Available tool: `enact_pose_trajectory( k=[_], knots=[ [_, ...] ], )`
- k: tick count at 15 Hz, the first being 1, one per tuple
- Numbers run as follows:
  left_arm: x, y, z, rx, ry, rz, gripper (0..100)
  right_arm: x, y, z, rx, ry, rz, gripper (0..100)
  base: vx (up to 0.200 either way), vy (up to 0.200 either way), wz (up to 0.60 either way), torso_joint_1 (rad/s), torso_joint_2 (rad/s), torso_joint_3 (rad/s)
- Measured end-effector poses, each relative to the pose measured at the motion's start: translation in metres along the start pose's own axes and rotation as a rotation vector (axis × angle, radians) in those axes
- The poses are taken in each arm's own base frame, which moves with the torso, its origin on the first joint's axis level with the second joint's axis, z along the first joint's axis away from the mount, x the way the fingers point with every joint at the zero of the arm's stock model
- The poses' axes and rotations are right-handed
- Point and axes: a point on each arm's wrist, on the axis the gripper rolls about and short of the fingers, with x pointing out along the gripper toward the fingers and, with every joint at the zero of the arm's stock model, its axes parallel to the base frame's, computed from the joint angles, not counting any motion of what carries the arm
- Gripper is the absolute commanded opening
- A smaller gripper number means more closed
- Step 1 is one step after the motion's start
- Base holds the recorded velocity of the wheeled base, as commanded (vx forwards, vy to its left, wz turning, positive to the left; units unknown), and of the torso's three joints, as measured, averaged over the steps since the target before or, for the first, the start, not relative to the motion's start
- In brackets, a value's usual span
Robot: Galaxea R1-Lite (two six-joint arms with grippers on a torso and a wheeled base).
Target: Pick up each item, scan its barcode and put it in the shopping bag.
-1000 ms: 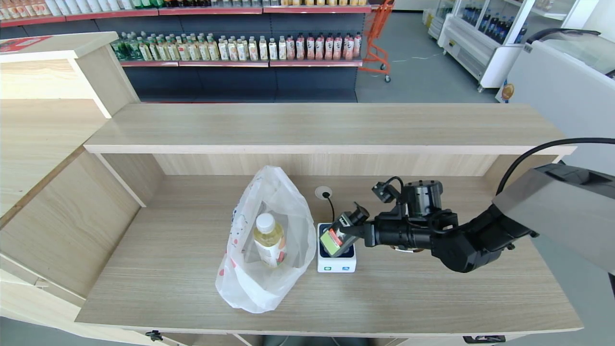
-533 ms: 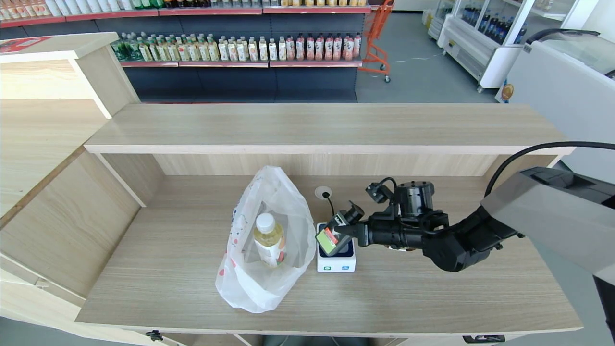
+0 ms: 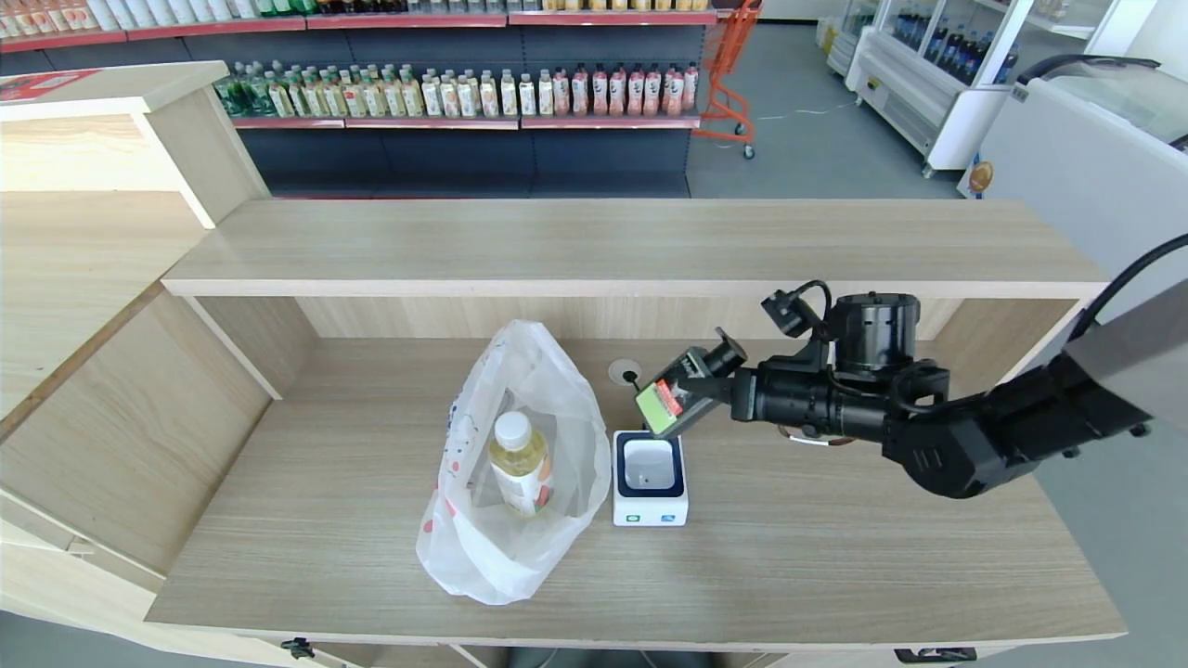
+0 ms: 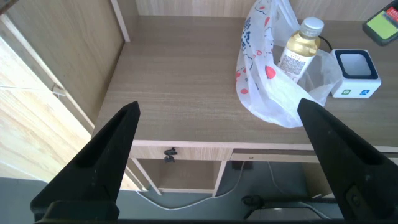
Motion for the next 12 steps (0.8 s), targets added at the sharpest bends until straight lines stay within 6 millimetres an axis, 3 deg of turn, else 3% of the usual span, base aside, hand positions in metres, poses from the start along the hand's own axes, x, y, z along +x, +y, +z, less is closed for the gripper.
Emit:
enact_pose_trajectory(
  k=[2, 6, 8, 12],
  knots=[
    [0.0, 0.0, 0.0, 0.0, 0.0, 0.0, 100, -0.03, 0.005, 0.011, -0.104, -0.032, -0.02, 0, 0.0, 0.0, 0.0, 0.0, 0.0, 0.0],
    [0.0, 0.0, 0.0, 0.0, 0.0, 0.0, 100, -0.071, 0.018, 0.003, -0.154, -0.02, -0.046, 0, 0.0, 0.0, 0.0, 0.0, 0.0, 0.0],
    [0.0, 0.0, 0.0, 0.003, 0.0, -0.001, 100, -0.081, 0.026, 0.002, -0.151, -0.023, -0.044, 0, 0.0, 0.0, 0.0, 0.0, 0.0, 0.0],
    [0.0, 0.0, 0.0, 0.002, 0.0, -0.001, 100, -0.089, 0.035, 0.006, -0.162, -0.041, -0.037, 0, 0.0, 0.2, 0.0, 0.001, 0.0, 0.001]
  ],
)
